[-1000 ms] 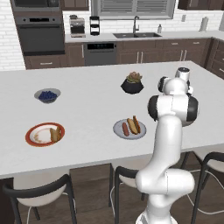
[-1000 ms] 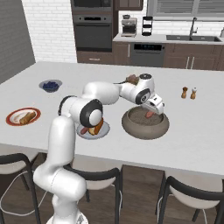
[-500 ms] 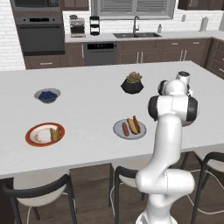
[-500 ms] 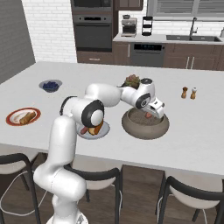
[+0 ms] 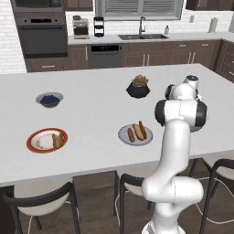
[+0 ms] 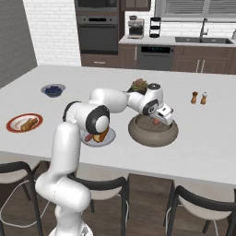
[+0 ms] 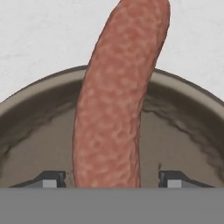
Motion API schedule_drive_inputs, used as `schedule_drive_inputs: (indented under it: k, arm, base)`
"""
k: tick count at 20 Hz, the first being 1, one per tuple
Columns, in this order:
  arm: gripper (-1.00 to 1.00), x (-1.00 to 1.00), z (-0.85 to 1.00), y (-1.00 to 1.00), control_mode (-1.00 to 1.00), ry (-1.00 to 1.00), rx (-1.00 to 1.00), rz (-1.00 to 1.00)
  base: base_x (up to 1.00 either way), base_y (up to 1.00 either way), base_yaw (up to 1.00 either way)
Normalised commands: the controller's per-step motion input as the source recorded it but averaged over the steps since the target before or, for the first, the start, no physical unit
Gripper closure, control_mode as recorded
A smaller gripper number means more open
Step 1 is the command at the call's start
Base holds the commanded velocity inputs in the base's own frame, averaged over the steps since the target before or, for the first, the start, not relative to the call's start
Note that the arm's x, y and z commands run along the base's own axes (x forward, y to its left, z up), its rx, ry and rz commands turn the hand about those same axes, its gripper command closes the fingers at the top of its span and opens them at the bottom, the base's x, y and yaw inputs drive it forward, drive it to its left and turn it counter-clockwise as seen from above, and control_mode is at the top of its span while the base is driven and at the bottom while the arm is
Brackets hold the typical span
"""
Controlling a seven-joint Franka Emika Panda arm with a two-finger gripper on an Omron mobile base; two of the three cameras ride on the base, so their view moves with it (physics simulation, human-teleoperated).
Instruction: Place one bun and one sausage from the bowl on each plate.
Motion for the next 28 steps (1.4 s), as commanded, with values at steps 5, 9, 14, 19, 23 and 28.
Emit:
schedule_drive_inputs:
  k: [5,9,14,19,23,28]
  arm:
    - [1.00,0.00,0.00,0.00,-1.00,0.00,0.00,0.00]
    - [1.00,0.00,0.00,0.00,-1.00,0.00,0.00,0.00]
    - [1.00,-0.14,0.04,0.02,-1.00,0.00,0.00,0.00]
    - [1.00,-0.50,0.46,0.36,-1.00,0.00,0.00,0.00]
    - [1.00,-0.49,0.34,0.62,-1.00,0.01,0.00,0.01]
    - [1.00,-0.45,0.28,0.67,-1.00,0.01,0.00,0.01]
  base:
    - [0.00,0.00,0.00]
    - [0.00,0.00,0.00]
    - [0.00,0.00,0.00]
    - [0.00,0.00,0.00]
    - [0.00,0.00,0.00]
    - [0.00,0.00,0.00]
